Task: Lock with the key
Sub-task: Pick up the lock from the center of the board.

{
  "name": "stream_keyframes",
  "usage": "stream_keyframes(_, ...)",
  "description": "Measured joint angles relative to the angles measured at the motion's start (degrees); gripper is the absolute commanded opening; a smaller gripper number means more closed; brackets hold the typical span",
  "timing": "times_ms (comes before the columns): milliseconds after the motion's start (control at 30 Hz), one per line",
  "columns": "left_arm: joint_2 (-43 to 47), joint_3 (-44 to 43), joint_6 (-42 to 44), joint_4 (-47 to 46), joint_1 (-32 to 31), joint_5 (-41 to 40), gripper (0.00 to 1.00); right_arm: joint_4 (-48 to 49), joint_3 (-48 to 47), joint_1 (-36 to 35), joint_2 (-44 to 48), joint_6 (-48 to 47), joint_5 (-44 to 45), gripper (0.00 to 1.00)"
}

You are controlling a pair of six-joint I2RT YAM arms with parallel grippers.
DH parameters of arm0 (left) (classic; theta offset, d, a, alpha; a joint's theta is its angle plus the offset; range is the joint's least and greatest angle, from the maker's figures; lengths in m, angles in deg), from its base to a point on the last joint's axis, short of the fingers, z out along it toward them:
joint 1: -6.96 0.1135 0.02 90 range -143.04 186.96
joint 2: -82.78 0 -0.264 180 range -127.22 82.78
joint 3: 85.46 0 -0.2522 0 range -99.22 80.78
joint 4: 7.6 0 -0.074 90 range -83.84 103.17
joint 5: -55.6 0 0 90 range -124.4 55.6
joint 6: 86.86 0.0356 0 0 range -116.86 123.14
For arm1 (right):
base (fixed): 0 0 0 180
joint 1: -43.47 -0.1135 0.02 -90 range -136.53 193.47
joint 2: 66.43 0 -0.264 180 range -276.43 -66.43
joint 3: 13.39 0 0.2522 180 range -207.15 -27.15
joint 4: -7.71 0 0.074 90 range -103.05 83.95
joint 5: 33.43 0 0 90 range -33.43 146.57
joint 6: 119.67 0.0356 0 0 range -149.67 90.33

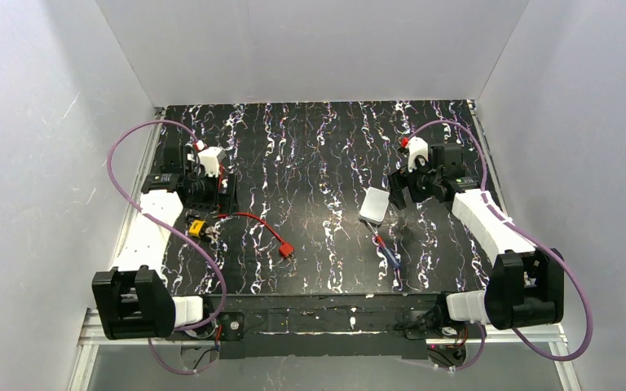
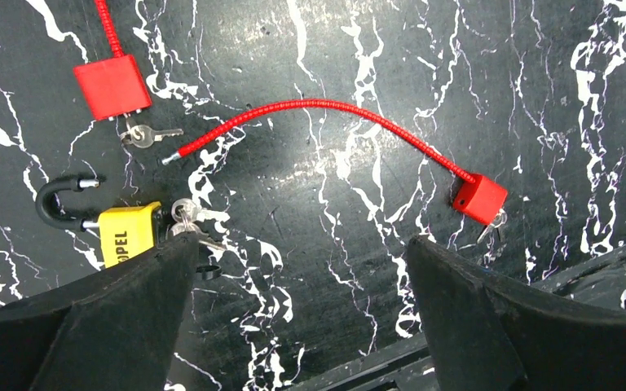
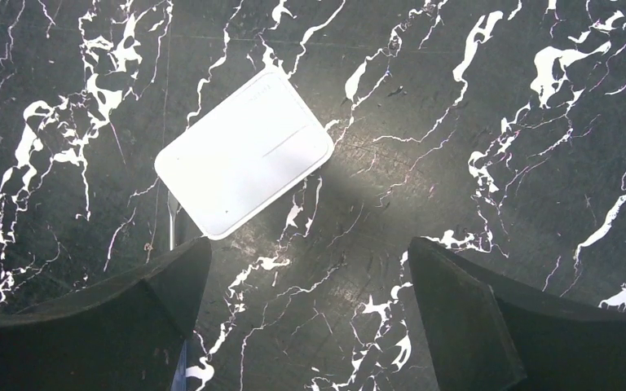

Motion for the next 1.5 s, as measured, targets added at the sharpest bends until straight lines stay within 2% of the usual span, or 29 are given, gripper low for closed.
stream_keyframes(200,-3.2,-3.2,8.2,4.5,2.9,0.7,0.99,0.2,0.0,-0.1,0.1,1.9,-1.3,1.0)
stream_keyframes(433,-12.5,-10.4,27.5,14.1,14.3,3.6,0.99,-0.4,0.0,-0.3,0.0,1.1,-6.5,1.0)
stream_keyframes(533,-14.9,-11.7,37.2,16.8,16.7,2.9,0.99,-0.6,0.0,-0.3,0.0,0.3,-8.8,1.0)
stream_keyframes(767,-17.8,-11.6,59.2,19.6,16.5,0.9,0.99,-1.6,0.0,-0.3,0.0,-0.9,-12.5,1.0)
stream_keyframes(933,-18.8,-10.4,74.7,19.8,16.5,2.3,0.99,-2.0,0.0,-0.3,-0.1,-2.1,-14.1,1.0)
stream_keyframes(1133,-23.5,-11.1,88.4,22.0,16.5,5.4,0.99,-4.3,0.0,-0.4,-2.2,-3.3,-15.7,1.0)
stream_keyframes(1367,-26.2,-8.0,96.7,20.9,16.5,5.5,0.99,-4.7,0.0,-0.4,-2.7,-3.7,-16.2,1.0)
stream_keyframes(1500,-26.5,-6.6,99.1,20.2,16.5,5.4,0.88,-4.7,0.0,-0.4,-3.8,-3.8,-16.4,1.0)
